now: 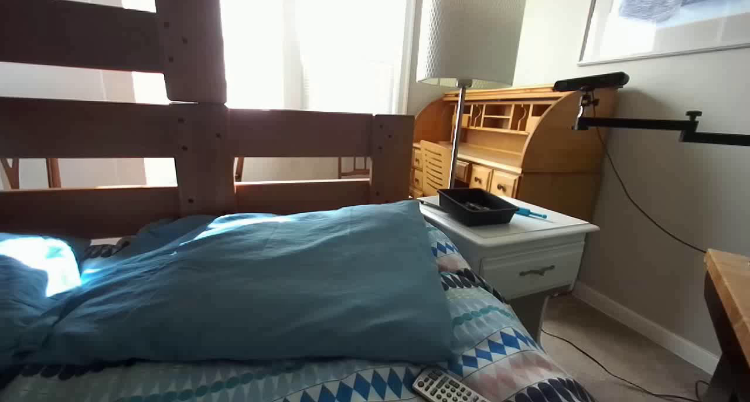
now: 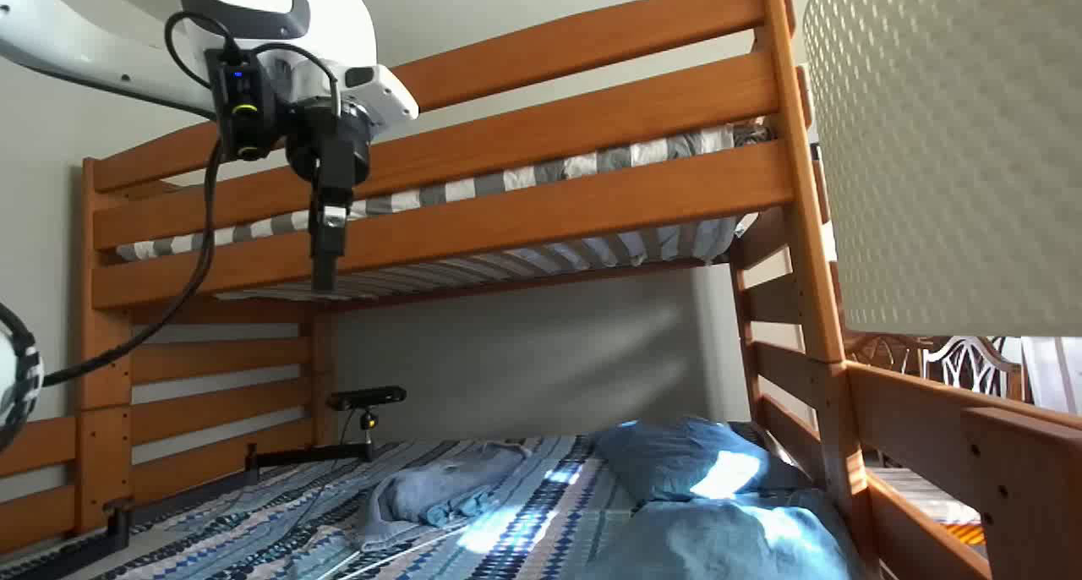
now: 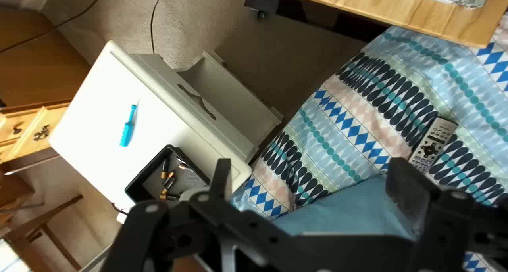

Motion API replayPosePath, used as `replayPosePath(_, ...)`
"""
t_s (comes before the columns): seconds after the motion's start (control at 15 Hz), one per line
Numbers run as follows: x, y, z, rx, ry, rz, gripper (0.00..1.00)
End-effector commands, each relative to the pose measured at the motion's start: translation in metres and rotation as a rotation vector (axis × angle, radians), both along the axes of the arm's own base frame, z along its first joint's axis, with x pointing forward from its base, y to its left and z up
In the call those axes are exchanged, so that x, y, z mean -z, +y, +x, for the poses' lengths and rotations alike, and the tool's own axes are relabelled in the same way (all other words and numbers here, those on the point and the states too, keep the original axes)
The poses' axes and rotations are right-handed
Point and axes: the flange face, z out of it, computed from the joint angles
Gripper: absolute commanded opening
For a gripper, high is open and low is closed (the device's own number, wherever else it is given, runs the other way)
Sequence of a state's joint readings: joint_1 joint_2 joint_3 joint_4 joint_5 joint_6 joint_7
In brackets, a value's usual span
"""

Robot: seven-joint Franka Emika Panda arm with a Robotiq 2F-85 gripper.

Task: Pull the sheet to the left

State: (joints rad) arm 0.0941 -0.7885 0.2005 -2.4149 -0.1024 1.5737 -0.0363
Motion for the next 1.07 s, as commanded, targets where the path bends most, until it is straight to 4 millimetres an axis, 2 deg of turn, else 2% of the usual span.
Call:
replayPosePath(0.0, -0.001, 0.000, 0.000, 0.000, 0.001, 0.000, 1.00)
replayPosePath(0.4, -0.001, 0.005, 0.001, -0.017, 0.000, 0.006, 1.00)
replayPosePath(0.53, 0.003, 0.029, 0.001, -0.075, -0.013, -0.016, 1.00)
replayPosePath(0.73, 0.009, 0.077, 0.003, -0.192, -0.057, -0.040, 1.00)
replayPosePath(1.0, 0.019, 0.139, 0.015, -0.326, -0.209, -0.056, 1.00)
